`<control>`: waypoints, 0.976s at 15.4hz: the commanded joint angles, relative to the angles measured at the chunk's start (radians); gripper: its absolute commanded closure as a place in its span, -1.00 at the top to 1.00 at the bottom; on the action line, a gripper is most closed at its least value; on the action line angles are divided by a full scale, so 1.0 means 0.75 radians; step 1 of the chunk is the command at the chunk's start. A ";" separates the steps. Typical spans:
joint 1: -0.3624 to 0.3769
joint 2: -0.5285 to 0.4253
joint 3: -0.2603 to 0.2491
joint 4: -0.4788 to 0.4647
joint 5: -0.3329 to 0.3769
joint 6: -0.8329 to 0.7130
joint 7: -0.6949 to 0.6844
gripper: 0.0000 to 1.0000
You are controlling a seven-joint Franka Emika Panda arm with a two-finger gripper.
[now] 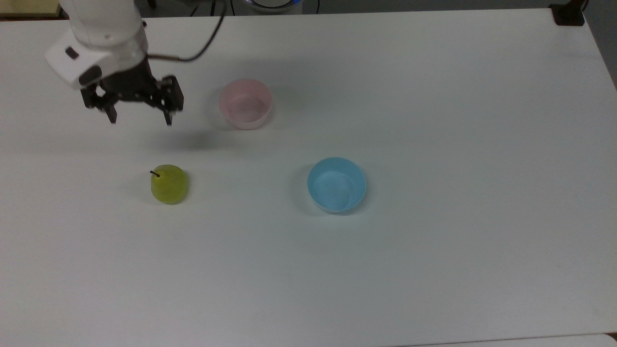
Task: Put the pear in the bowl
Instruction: 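Move the open gripper down over the green pear, then close the gripper around the green pear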
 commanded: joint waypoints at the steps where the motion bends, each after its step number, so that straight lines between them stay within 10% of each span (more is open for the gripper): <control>1: 0.026 0.131 -0.015 0.039 0.023 0.103 0.140 1.00; 15: 0.075 0.315 -0.013 0.012 -0.032 0.406 0.136 0.77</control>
